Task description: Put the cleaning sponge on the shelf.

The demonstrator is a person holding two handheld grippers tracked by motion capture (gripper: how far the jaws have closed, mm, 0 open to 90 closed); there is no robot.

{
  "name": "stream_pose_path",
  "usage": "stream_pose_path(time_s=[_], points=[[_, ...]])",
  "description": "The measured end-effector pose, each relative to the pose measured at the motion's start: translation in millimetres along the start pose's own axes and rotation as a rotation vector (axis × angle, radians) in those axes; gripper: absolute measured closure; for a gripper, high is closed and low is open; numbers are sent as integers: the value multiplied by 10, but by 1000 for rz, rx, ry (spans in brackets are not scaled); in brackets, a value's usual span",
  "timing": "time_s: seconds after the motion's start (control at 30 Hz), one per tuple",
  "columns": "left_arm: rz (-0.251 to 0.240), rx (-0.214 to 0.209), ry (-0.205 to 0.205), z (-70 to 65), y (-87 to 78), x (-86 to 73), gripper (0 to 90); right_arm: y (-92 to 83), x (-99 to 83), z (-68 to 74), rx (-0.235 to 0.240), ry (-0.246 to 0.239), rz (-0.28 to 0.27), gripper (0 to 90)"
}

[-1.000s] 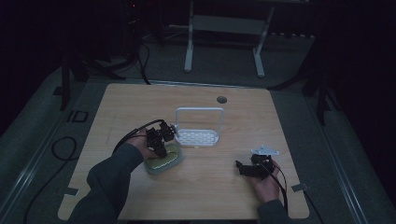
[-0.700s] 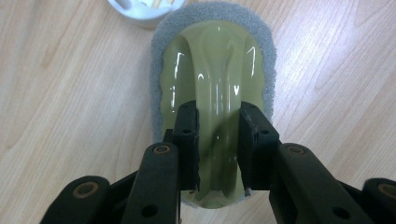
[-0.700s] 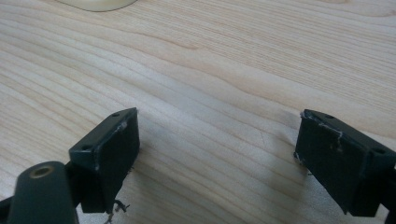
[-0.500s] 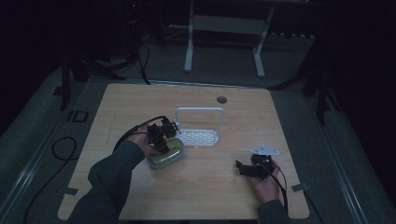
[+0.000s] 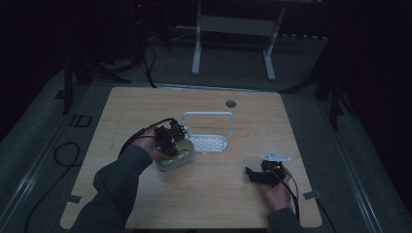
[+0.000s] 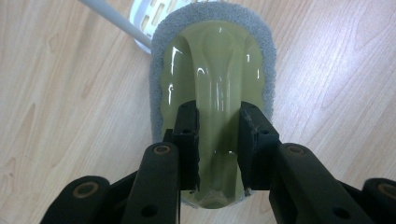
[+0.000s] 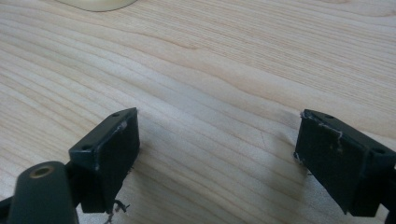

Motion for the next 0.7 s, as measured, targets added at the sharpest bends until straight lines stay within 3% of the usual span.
stream_pose_path(time_s=[0.2,0.7], points=[[-23,10,29,-11,-22,60,715,1,1,-1,0,-1,-1,133],[-73,13,38,-15,-27,177,714,0,1,1,0,2,0,133]])
Point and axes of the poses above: each handheld gripper's, and its own axes: y roughly forward along the jaws, x roughly out of its top, z roughly to its left, the point moved 10 cm from there along y, roughly forward along the jaws, and after that the axes turned 14 degrees about -y, right-handed, at the moved point
